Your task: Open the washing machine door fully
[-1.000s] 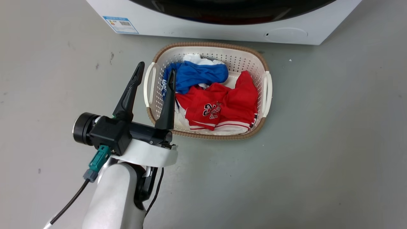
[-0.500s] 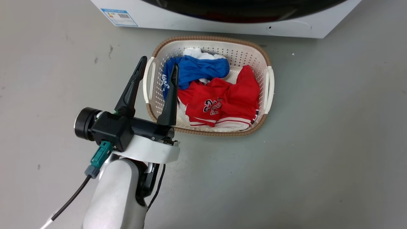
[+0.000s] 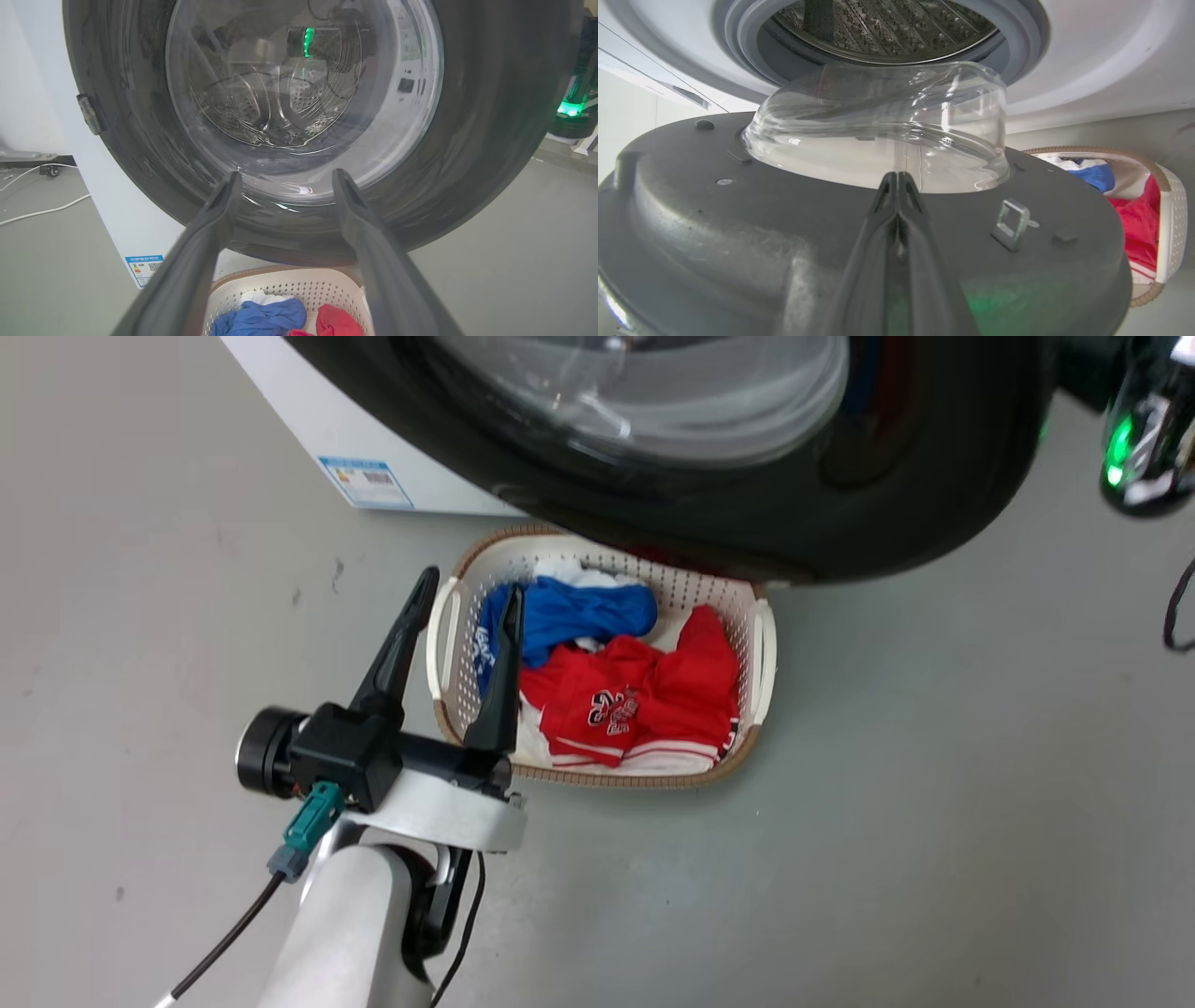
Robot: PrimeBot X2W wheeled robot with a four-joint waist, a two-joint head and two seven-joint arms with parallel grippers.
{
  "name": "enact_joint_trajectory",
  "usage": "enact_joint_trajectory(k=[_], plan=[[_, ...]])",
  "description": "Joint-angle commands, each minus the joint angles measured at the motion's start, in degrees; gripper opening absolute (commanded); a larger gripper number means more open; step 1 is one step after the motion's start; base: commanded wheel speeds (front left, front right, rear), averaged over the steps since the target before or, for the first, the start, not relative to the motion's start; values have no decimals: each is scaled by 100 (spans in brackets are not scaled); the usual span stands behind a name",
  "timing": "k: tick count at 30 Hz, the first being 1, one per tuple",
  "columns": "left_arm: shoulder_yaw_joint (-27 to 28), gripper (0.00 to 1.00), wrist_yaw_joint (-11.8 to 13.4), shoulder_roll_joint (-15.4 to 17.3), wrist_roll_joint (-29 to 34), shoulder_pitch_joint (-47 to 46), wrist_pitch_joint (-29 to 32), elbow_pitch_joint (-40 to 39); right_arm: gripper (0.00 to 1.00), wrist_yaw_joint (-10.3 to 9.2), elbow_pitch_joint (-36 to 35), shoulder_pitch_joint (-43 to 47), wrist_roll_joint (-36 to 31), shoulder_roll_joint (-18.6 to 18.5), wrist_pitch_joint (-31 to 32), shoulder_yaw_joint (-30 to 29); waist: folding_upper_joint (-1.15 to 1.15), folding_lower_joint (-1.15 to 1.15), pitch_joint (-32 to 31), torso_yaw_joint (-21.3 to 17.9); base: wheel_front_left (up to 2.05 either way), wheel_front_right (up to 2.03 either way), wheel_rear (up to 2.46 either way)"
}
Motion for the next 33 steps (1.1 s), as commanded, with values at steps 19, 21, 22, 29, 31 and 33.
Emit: enact_joint_trajectory(k=[19,21,22,29,31,33], plan=[[-89,100,-55,3,-109,1020,-15,440,0,14,-1548,2624,144,786,772,142,0,0,-1403,11,0,0,0],[-96,100,-67,29,-122,1109,-15,484,0,15,-1726,2838,121,881,779,152,0,0,-1530,26,0,0,0],[-99,100,-84,39,-131,1153,-15,509,0,14,-1806,2974,132,942,800,159,0,0,-1599,37,0,0,0],[-100,100,-95,54,-204,1442,-15,603,0,14,-2263,3724,159,1274,836,256,0,0,-1960,89,0,0,0],[-114,100,-92,51,-216,1484,-15,603,0,14,-2359,3867,126,1331,773,305,0,0,-2006,91,0,0,0],[-117,100,-90,50,-230,1504,-15,592,0,14,-2417,3961,190,1382,687,337,0,0,-2031,84,0,0,0]])
